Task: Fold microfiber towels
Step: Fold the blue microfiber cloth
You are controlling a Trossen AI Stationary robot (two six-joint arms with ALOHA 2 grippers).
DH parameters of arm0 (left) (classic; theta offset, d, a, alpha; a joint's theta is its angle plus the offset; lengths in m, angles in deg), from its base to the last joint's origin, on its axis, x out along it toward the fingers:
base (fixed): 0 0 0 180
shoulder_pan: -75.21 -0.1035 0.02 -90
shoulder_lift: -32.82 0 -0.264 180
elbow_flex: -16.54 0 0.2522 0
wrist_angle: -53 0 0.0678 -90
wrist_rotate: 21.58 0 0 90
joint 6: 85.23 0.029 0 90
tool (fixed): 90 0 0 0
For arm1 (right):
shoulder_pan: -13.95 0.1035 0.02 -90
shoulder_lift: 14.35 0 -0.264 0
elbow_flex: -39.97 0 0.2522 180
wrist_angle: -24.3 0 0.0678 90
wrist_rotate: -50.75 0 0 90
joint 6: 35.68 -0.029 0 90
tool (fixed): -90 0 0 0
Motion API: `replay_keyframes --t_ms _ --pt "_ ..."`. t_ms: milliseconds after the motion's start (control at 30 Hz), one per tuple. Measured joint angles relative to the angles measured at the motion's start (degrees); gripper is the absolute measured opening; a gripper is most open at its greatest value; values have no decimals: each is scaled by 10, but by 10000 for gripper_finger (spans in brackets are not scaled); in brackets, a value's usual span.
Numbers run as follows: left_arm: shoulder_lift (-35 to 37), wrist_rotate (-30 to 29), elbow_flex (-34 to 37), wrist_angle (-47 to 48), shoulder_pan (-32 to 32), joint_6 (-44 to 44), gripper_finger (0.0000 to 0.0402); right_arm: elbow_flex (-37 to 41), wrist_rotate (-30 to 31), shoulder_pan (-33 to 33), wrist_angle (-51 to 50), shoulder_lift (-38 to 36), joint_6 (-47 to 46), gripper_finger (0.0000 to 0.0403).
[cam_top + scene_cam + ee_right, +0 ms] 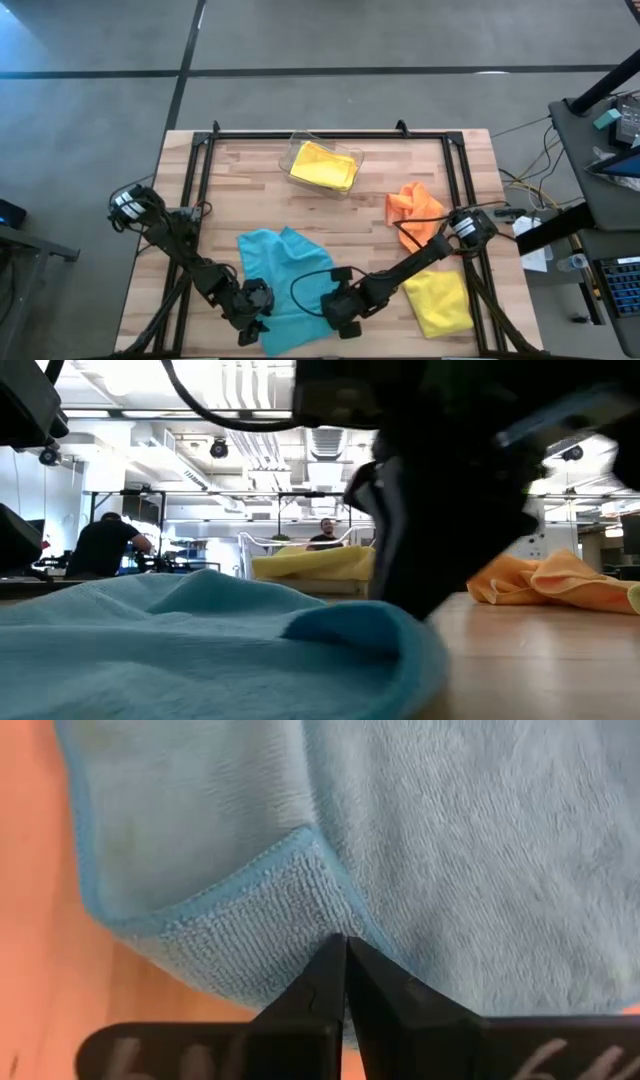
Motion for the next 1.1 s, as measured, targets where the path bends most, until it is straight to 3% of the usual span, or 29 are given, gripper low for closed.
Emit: replay_keyframes --t_ms 600,1100 --pt "0 -2 4 -4 -1 -1 207 1 48 59 -67 -32 -68 9" --pt "0 -3 5 -11 -1 0 207 3 54 26 130 -29 24 9"
